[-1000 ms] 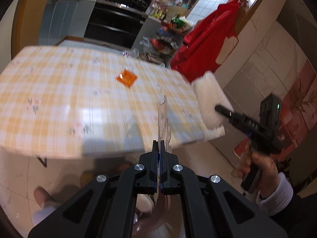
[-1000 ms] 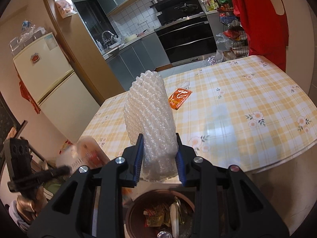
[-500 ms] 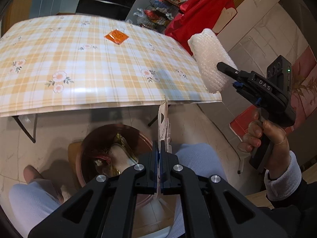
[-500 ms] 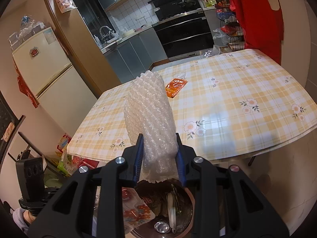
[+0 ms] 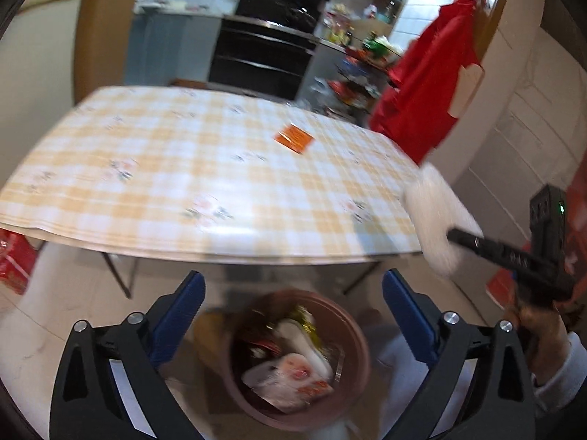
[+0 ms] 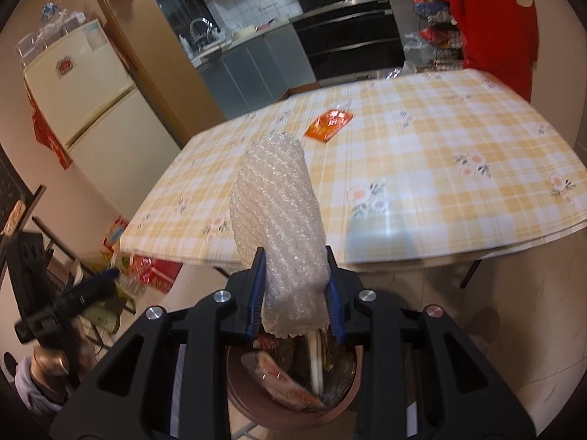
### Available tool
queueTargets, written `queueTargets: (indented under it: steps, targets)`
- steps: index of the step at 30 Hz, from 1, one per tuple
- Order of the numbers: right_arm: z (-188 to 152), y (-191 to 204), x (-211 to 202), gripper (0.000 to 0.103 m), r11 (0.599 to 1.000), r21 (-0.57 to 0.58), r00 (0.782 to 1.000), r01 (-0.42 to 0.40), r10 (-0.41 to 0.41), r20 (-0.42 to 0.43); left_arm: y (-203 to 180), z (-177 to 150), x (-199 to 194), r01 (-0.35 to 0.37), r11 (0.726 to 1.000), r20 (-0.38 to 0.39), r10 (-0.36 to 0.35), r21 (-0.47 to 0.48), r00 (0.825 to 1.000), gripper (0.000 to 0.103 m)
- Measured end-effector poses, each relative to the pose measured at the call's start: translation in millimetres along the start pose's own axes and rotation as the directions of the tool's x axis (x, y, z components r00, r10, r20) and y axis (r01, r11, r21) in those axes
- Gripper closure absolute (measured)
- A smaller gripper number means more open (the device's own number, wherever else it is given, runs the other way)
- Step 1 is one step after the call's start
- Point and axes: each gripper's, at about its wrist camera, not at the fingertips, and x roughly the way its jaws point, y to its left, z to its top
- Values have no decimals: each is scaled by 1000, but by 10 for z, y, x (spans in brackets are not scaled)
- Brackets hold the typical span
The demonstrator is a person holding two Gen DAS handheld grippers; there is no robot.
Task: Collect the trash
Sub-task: 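Lower the bubble wrap into the bin and open the right gripper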
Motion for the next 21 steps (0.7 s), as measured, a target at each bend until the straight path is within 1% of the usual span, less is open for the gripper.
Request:
queueTargets:
  steps: [2,4,10,15,19,20,21]
  targets:
    - [-51,44,75,70,1000,-9,1000,-9,8,-30,38,34,-46,-42,999,30,42,2,999,6]
    - [-86,81,133,70,1000,-13,998,-19,18,-53,78,50,-99,-63,998,52,63,-6,997,6]
    - [-178,202,296,69,999,-27,992,-47,43,-119,203,91,-178,-100,994,84,103,-41,991,6]
    - [-213,275,376,65,997,-39,987,-61,54,-151,267,83,-193,-116,991,85,121,-65,989,6]
    - [-228,327,432,55,996,-46,983,-78,69,-173,301,77,-190,-117,990,85,123,-75,989,6]
    - [-226,332,440,52,996,-48,982,-80,70,-175,302,77,-189,-117,990,84,123,-74,989,6]
    - [-227,341,443,45,996,-50,982,-78,68,-175,306,78,-188,-116,991,84,122,-74,989,6]
